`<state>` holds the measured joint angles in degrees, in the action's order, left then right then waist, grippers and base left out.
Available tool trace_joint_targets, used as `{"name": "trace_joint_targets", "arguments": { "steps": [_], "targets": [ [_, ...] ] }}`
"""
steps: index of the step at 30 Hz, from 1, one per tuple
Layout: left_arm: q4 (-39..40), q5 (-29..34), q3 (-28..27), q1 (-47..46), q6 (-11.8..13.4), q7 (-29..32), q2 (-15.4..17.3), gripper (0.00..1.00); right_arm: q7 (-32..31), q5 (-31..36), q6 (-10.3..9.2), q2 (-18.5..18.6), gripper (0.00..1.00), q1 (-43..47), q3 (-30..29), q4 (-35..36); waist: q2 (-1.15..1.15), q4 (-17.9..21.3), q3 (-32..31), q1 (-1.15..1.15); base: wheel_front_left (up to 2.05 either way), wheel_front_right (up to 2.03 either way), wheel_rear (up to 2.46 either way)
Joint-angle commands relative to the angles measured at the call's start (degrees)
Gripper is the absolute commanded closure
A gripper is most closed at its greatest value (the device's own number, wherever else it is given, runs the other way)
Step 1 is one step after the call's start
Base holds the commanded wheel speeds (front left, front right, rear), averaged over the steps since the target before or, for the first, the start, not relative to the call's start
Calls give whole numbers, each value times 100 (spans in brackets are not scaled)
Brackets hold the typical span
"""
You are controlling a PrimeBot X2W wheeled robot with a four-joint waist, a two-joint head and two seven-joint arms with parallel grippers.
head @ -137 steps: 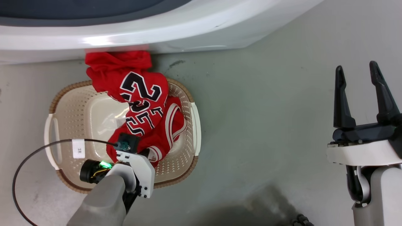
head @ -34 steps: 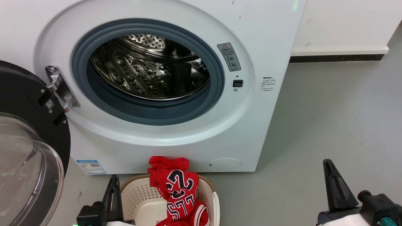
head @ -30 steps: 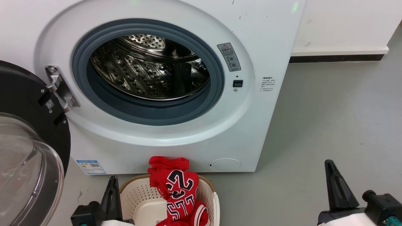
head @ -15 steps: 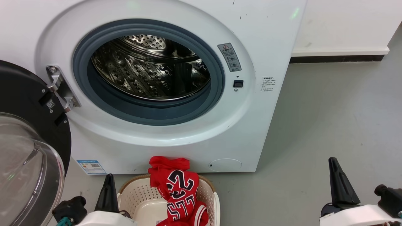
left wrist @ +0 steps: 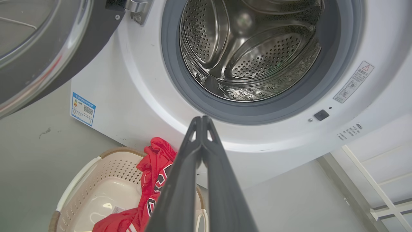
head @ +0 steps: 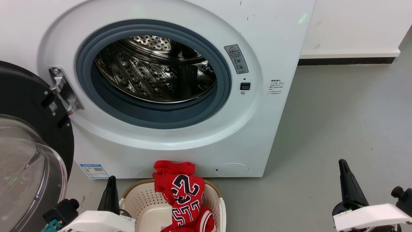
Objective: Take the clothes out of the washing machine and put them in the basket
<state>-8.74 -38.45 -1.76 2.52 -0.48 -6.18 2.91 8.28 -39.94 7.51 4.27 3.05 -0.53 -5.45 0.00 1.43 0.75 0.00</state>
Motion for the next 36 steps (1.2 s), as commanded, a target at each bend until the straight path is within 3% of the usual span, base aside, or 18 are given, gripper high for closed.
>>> {"name": "trace_joint_targets", "arguments": {
  "steps": [1, 36],
  "targets": [
    [39, -262, -34, -176, -48, 50, 2, 100, -48, -281, 0, 56, 100, -193, -16, 24, 0, -3, -1, 0, 0, 0, 0],
    [-231, -2719, -256, -541, -368, 646, -1, 100, -612, -2793, -1, 83, 100, -556, -140, -388, 0, -57, -22, 0, 0, 0, 0]
  ]
}}
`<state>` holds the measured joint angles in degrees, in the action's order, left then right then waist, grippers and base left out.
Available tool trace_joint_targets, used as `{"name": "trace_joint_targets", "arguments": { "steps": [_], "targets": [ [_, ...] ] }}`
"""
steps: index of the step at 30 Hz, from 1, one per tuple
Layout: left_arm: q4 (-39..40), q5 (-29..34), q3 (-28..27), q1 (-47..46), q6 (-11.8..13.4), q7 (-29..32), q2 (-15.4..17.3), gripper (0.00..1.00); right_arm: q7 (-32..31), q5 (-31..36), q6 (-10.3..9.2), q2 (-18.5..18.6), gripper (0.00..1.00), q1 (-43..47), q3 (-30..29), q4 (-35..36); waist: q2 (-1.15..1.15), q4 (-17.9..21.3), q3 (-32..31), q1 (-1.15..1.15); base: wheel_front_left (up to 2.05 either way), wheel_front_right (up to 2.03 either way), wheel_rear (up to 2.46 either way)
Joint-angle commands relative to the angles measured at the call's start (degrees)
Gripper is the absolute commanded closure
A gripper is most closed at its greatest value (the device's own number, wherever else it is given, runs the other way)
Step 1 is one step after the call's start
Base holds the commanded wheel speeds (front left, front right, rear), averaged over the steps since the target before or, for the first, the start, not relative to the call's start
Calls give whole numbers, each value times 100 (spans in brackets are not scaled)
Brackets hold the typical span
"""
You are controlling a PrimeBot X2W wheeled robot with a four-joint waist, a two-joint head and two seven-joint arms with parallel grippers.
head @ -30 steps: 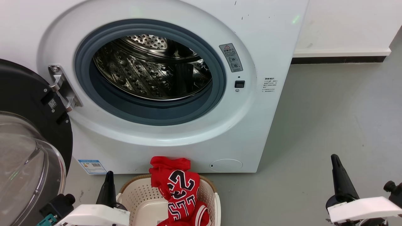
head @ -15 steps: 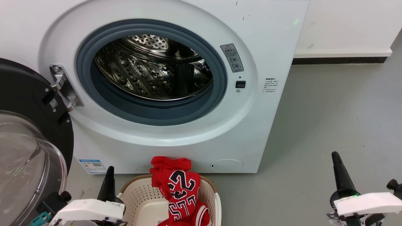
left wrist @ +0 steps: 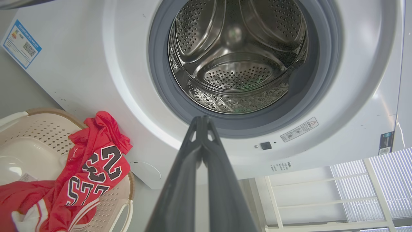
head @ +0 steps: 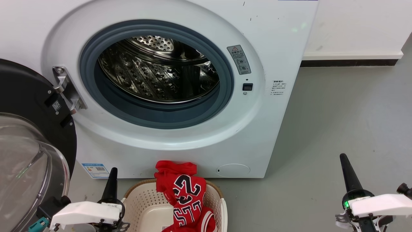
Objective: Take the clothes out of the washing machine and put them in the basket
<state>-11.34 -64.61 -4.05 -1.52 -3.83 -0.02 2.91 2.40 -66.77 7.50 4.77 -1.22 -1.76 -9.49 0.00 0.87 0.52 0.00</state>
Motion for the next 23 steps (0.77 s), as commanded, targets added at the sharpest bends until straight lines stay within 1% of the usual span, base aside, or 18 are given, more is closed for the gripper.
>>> {"name": "trace_joint_targets", "arguments": {
  "steps": [1, 2, 3, 23],
  "targets": [
    [23, -161, -33, -146, -41, 43, -1, 100, -37, -171, 0, 32, 100, -141, -21, 4, 0, -2, -1, 0, 0, 0, 0],
    [16, -219, -38, -154, -50, 54, -1, 100, -51, -229, 0, 32, 100, -152, -25, -6, 0, -4, -1, 0, 0, 0, 0],
    [-6, -403, -55, -179, -80, 102, -1, 100, -96, -411, 0, 30, 100, -181, -38, -38, 0, -9, -3, 0, 0, 0, 0],
    [-129, -1485, -148, -327, -219, 360, -3, 100, -377, -1485, 0, 11, 100, -334, -126, -226, 0, -40, -16, 0, 0, 0, 0]
  ]
}}
